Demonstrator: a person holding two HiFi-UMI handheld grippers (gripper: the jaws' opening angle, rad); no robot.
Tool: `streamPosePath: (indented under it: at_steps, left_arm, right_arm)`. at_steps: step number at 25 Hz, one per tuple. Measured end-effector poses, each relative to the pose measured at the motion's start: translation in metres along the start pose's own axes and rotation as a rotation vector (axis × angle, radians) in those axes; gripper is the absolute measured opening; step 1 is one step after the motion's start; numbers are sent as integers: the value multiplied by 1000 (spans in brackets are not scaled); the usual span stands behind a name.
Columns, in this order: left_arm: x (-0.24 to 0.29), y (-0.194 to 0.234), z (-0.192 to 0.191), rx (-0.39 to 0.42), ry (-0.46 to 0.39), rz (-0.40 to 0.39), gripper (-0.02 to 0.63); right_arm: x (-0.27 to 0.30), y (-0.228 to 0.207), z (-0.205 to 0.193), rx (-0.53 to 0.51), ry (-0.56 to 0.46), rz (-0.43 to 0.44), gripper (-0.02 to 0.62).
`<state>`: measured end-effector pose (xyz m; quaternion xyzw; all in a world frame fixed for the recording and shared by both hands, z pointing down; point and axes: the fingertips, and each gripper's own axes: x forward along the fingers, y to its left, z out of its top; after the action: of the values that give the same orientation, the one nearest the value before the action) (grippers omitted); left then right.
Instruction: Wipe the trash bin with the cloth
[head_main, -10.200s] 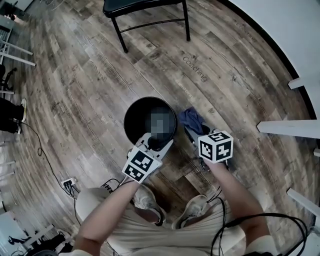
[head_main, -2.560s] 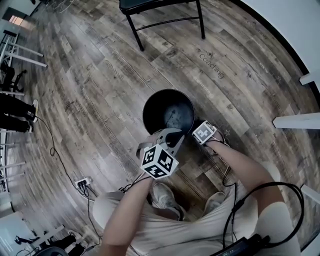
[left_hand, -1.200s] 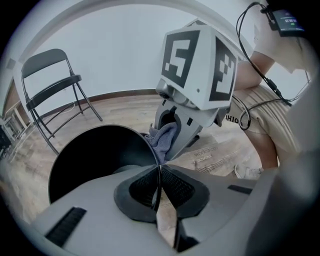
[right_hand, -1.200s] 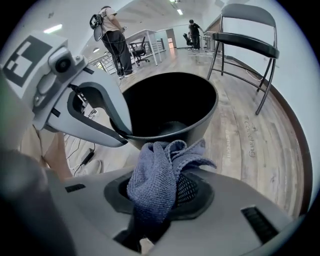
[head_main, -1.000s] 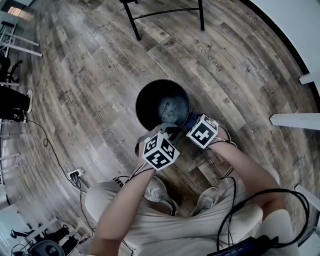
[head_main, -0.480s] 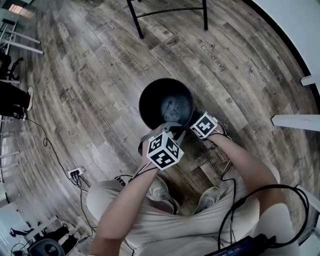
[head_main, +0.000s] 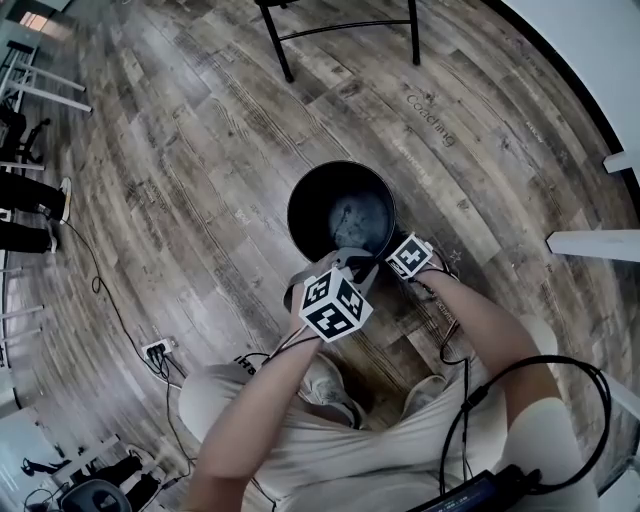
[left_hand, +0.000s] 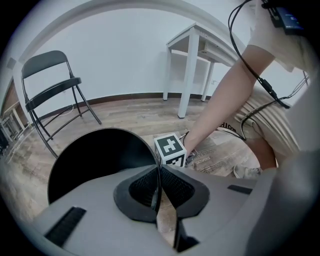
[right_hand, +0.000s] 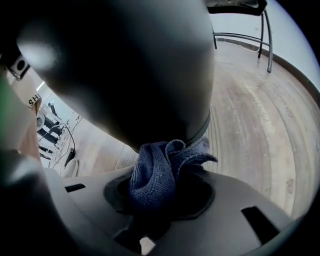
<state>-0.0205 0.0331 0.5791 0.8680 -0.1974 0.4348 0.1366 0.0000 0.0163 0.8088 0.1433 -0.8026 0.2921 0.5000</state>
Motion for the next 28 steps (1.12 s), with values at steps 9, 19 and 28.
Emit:
streamPosePath:
  at_steps: [9, 19, 28]
  left_arm:
    - [-5, -3, -1, -10, -19, -2, 17]
    - [1, 1, 7, -64, -13, 26, 17]
    - [10, 10, 18, -191, -15, 96, 17]
  right_arm:
    - [-35, 1, -12, 197, 47, 41, 110]
    - [-166, 35, 30, -11, 63, -4, 109]
    - [-211, 60, 50, -78, 26, 18, 109]
